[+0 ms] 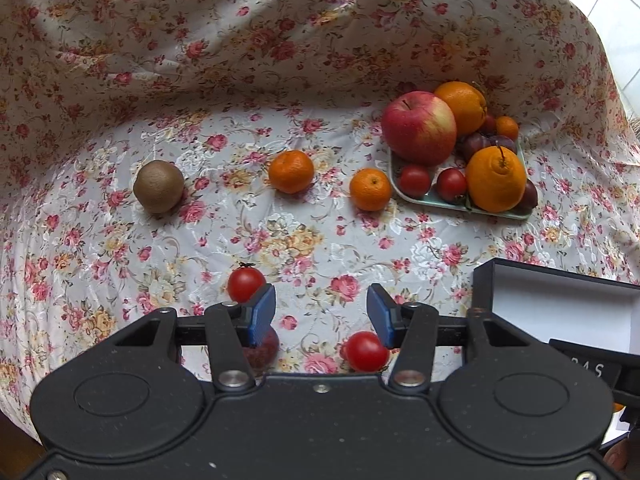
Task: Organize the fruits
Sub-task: 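Move the right tool to a red tomato while the left tool heads toward a brown kiwi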
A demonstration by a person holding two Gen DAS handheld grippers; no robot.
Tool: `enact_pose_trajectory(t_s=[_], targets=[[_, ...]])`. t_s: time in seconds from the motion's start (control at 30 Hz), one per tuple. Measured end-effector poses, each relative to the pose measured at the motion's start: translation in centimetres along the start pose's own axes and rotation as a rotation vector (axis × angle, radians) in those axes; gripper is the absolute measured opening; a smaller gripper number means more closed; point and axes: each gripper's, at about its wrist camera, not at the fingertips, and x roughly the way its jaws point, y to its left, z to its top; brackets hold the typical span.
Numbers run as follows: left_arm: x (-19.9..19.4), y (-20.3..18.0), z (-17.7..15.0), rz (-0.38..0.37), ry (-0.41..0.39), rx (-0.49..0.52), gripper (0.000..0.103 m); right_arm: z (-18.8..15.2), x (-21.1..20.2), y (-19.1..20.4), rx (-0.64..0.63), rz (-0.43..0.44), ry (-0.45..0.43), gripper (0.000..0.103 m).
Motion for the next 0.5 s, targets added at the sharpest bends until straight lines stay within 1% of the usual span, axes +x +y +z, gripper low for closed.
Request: enact_pose_trajectory(t_s=[0.2, 0.3, 0.43, 0.5], targets=[[0.2, 3.1, 0.0, 0.033, 0.006, -0.028, 0.057, -0.6, 1.2, 3.9, -0.035, 0.059, 0.048, 0.040], [0.4, 4.4, -0.1, 0.042, 0.018, -0.035, 0.057, -0.9, 2.2, 6.0, -0.059, 0.070, 0.075, 0.040], [0.8, 6.2, -0.1, 0.031, 0.042, -0.064, 0.057, -1.4, 3.2, 7.9, -0.082, 0.071, 0.109, 0.036], [0.9, 7.1, -0.2, 0.024, 0.052, -0.082, 0.057, -1.6, 3.8, 8.6, -0.073, 0.081, 0.136, 0.036]])
